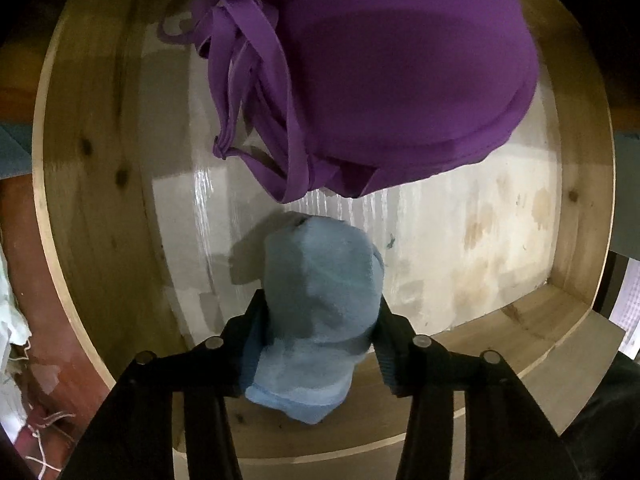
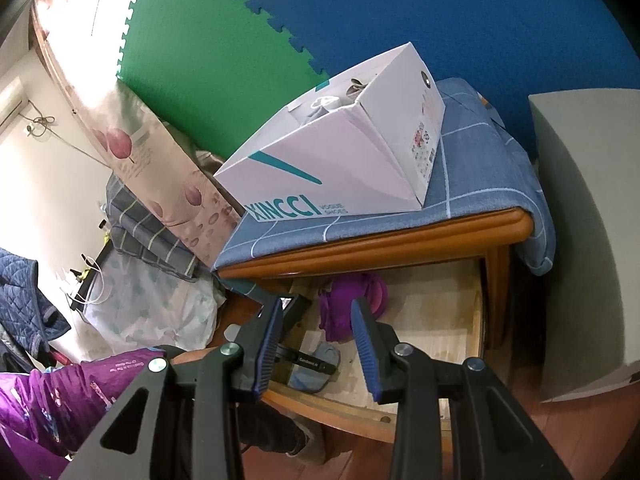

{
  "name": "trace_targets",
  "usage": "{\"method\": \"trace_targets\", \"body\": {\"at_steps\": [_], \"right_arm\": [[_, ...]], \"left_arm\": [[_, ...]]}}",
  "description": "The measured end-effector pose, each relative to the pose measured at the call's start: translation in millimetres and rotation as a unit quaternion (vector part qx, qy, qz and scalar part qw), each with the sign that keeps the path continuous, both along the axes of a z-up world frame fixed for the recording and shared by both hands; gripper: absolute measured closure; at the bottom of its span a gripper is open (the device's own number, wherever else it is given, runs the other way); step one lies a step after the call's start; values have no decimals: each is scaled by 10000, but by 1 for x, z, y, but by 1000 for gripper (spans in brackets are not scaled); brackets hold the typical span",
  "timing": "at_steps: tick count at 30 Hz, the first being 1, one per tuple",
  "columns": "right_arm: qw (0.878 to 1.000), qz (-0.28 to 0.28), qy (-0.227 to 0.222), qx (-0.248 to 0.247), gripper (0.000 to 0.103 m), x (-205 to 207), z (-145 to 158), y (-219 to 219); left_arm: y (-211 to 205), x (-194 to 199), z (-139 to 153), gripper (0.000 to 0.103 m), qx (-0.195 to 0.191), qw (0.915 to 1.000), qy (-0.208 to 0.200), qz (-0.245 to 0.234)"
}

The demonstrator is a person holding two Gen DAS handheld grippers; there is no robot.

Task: Take underwear out of drawer
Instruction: 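Reach into the drawer and grasp the light-blue sock with the left tool, then lift the light-blue sock and release it into the shoe box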

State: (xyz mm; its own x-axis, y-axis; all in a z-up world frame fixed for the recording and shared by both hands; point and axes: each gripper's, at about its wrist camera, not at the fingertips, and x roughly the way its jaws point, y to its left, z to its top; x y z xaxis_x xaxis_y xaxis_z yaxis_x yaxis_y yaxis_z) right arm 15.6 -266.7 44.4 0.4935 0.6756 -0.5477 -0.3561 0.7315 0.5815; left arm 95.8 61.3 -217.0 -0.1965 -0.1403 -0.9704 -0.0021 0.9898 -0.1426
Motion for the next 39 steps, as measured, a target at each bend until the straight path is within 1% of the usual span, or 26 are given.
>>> {"method": "trace_targets", "body": {"at_steps": [2, 3, 4, 8, 10, 11, 13, 16, 17, 18, 19, 22, 24, 25, 28, 30, 34, 37, 39], "right_arm": [[10000, -38, 14, -19, 67, 1, -1, -1], [10000, -53, 25, -17, 67, 1, -2, -2], [10000, -79, 54, 7, 67, 2, -3, -3], [9997, -204, 154, 33, 67, 4, -7, -9], [9993, -293, 242, 36, 67, 7, -11, -12], [9991, -313, 276, 32, 67, 7, -12, -13], [9986, -365, 387, 18, 67, 9, -16, -14], [9981, -426, 448, -36, 67, 11, -20, -14], [9979, -443, 467, -48, 67, 12, -21, -15], [9978, -454, 490, -56, 67, 12, -22, -15], [9975, -470, 516, -75, 67, 13, -23, -15], [9967, -528, 604, -116, 67, 15, -27, -17], [9962, -560, 657, -126, 67, 16, -29, -18], [9959, -574, 681, -130, 67, 16, -30, -18], [9951, -613, 765, -89, 67, 17, -33, -21], [9949, -643, 779, -74, 67, 17, -33, -22], [9949, -643, 780, -53, 67, 17, -33, -22], [9950, -625, 776, -52, 67, 17, -33, -22], [9951, -620, 770, -54, 67, 17, -33, -22]], "left_arm": [[-2, -3, 7, 70, 25, 9996, -217, -193], [-6, -7, 14, 71, 89, 9987, -380, -339], [-7, -11, 20, 72, 67, 9981, -499, -365], [-6, -30, 58, 72, -95, 9931, -1152, -195], [-4, -45, 80, 72, -294, 9881, -1506, -101], [-2, -45, 90, 71, -348, 9855, -1661, -66], [2, -55, 115, 71, -555, 9780, -2009, 4], [-5, -68, 147, 71, -648, 9684, -2410, 24], [-12, -71, 155, 71, -719, 9658, -2489, 41], [-11, -77, 166, 71, -808, 9627, -2582, 66], [-24, -83, 178, 71, -856, 9603, -2653, 76], [-27, -95, 199, 71, -994, 9544, -2814, 17], [-27, -101, 218, 71, -1063, 9499, -2937, -34], [-37, -107, 224, 71, -1093, 9483, -2978, -46], [-33, -110, 251, 71, -1152, 9423, -3141, -65], [-31, -109, 275, 71, -1206, 9366, -3289, -90], [-33, -101, 311, 71, -1220, 9265, -3554, -198], [-34, -88, 340, 71, -1209, 9186, -3751, -284], [-36, -74, 359, 70, -1132, 9130, -3906, -312]]}}
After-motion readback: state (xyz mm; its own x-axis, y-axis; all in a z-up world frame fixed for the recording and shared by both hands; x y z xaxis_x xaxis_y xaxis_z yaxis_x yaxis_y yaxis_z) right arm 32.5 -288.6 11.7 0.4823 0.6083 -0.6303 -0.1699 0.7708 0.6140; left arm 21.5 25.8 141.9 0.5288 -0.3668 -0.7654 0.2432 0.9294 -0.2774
